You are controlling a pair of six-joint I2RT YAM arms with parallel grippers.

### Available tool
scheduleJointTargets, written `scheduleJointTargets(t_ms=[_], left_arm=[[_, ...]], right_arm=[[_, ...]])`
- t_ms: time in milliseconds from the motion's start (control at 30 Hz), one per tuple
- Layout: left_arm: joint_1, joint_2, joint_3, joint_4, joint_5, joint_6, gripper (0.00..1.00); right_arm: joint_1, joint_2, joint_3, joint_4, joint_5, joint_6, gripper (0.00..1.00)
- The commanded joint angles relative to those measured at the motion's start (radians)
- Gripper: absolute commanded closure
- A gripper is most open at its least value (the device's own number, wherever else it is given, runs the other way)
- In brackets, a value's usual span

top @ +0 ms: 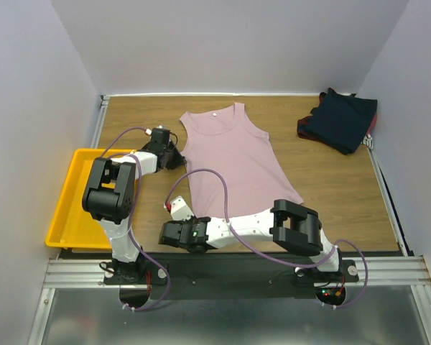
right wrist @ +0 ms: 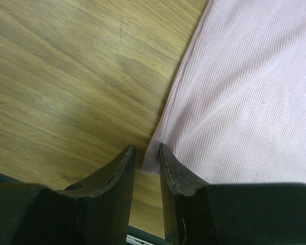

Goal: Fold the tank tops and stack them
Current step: Fold the tank top

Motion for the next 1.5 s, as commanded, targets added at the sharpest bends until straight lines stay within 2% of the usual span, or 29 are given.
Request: scheduleJointTargets(t_ms=[0, 433, 867, 1233, 1300, 1467], left_arm=[[-0.001, 0.011, 0.027, -0.013, -0.022, 0.020, 0.82], [-0.001, 0.017, 0.032, -0.015, -0.019, 0.019, 0.86], [-0.001, 0.016, 0.029, -0.016, -0.022, 0.020, 0.87], [-0.001, 0.019, 0.026, -0.015, -0.028, 0.011, 0.95], [-0.001, 0.019, 0.026, -0.012, -0.028, 0.011, 1.00], [-0.001, 0.008, 0.009, -0.001, -0.035, 0.000, 1.00]], right_arm=[[0.023, -0.002, 0.047, -0.044, 0.067, 0.026, 0.69], [0.040, -0.028, 0.060, -0.062, 0.139, 0.037, 0.69], [0.040, 0.042, 0.096, -0.071, 0.070, 0.034, 0.70], [0.040, 0.056, 0.104, -0.025, -0.009, 0.023, 0.89], [0.040, 0.056, 0.107, -0.016, -0.020, 0.022, 0.92], [0.040, 0.078, 0.148, -0.010, -0.046, 0.013, 1.00]])
